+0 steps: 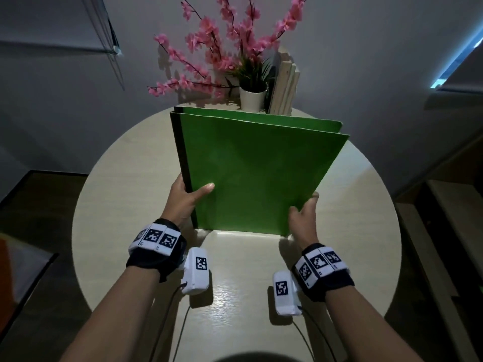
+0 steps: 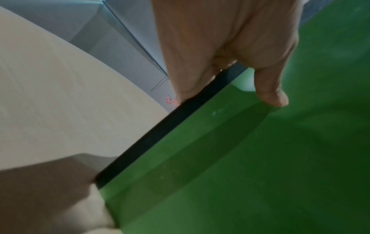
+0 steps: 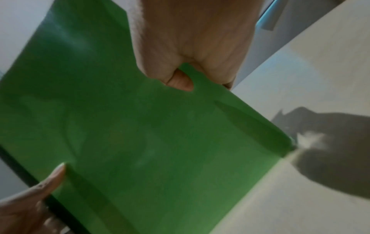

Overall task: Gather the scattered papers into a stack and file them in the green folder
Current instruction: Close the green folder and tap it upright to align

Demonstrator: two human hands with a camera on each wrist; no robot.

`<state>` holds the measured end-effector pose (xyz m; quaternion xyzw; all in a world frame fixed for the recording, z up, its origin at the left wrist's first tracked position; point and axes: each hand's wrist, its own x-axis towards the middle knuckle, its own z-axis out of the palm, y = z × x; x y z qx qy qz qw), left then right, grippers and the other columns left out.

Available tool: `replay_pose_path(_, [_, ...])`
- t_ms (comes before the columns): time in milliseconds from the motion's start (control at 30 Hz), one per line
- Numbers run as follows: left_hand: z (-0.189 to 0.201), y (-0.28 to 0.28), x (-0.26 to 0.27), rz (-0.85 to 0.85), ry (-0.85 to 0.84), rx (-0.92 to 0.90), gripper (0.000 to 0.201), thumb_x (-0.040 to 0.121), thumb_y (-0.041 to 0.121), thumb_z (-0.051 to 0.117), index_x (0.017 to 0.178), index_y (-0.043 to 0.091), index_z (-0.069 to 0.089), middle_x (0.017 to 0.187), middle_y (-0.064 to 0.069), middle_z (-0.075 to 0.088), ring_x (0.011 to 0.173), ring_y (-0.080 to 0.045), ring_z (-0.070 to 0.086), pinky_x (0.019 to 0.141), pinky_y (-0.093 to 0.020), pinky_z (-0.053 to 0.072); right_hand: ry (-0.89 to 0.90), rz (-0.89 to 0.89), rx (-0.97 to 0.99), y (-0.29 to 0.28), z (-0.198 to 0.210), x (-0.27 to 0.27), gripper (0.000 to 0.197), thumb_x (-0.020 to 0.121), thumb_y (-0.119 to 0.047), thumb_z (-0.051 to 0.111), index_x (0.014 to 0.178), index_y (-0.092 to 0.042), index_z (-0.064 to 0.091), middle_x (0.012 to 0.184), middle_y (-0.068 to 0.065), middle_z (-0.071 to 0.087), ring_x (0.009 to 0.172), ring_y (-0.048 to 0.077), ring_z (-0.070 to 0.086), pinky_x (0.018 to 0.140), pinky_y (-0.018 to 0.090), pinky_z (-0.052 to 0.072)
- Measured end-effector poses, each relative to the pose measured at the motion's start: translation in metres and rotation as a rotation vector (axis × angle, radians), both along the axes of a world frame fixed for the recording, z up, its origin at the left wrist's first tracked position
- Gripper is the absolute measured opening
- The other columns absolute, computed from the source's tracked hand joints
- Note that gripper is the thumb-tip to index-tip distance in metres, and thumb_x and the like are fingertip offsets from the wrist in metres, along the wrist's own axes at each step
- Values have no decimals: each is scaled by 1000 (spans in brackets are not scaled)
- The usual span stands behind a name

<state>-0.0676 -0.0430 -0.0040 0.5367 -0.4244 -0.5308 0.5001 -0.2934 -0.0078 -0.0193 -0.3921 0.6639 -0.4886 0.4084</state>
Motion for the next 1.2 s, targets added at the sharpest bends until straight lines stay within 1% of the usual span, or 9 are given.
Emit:
replay_pose_path(233, [-47,0,-3,-33,-36,254,42,90,-5,50,129,7,48,124,-9,57,105,-24,60,89,-25,50,-35,45,206,-8,-56,-9,33,92,-3,45,124,-6,36,128,10,49,115,26,48,100,38,41])
replay_pose_path(367, [-56,-28,1,-68,-276,247,39,91,3,52,129,2,47,126,-13,58,117,-27,55,102,-38,44,92,131,292,-28,-67,-25,13,95,-11,46,87,-1,45,86,8,51,84,30,54,65,22,42])
replay_pose_path(500, [-56,-70,-6,10,-243,294,23,94,10,48,116,7,51,96,-5,52,97,-19,44,76,-27,38,-6,128,302,-62,-62,-28,16,98,-15,37,106,-5,46,113,18,58,98,34,58,81,42,54])
replay_pose_path(600, [-56,-97,-8,37,-152,374,39,95,8,45,134,4,43,127,-11,51,110,-21,44,95,-29,32,-253,138,432,-85,-49,-29,18,100,-20,33,116,-16,39,104,7,56,77,30,63,45,33,56])
replay_pose_path(733, [-65,-120,0,-32,-149,508,70,88,18,60,146,10,23,150,-13,33,128,-26,41,109,-36,33,-451,154,555,-114,-44,-37,20,99,-8,33,118,-15,34,103,18,50,68,37,60,36,35,55])
replay_pose_path(833, [-75,-117,-1,-144,-238,727,66,84,28,64,139,7,33,145,-19,37,103,-31,60,74,-33,59,-427,136,600,-130,-53,-38,21,99,-8,34,118,-18,35,110,18,48,71,38,61,36,34,55])
replay_pose_path(900, [-80,-116,-2,-92,-173,740,44,89,22,58,127,2,45,136,-21,44,71,-23,64,40,-17,52,-345,145,641,-137,-59,-36,23,99,-13,36,120,-22,36,117,19,48,61,33,62,33,27,52])
replay_pose_path(967, [-87,-120,0,16,-112,657,18,92,14,54,104,2,53,121,-17,51,68,-18,59,36,-12,49,-310,124,671,-144,-67,-35,27,98,-16,37,124,-24,37,127,23,46,51,26,60,30,21,47])
replay_pose_path(1200, [-83,-119,-6,153,68,427,34,93,-2,45,124,10,47,95,2,56,87,-13,56,80,-21,51,-358,-63,455,-154,-82,-22,27,92,11,33,113,8,51,102,22,61,68,20,59,46,15,55])
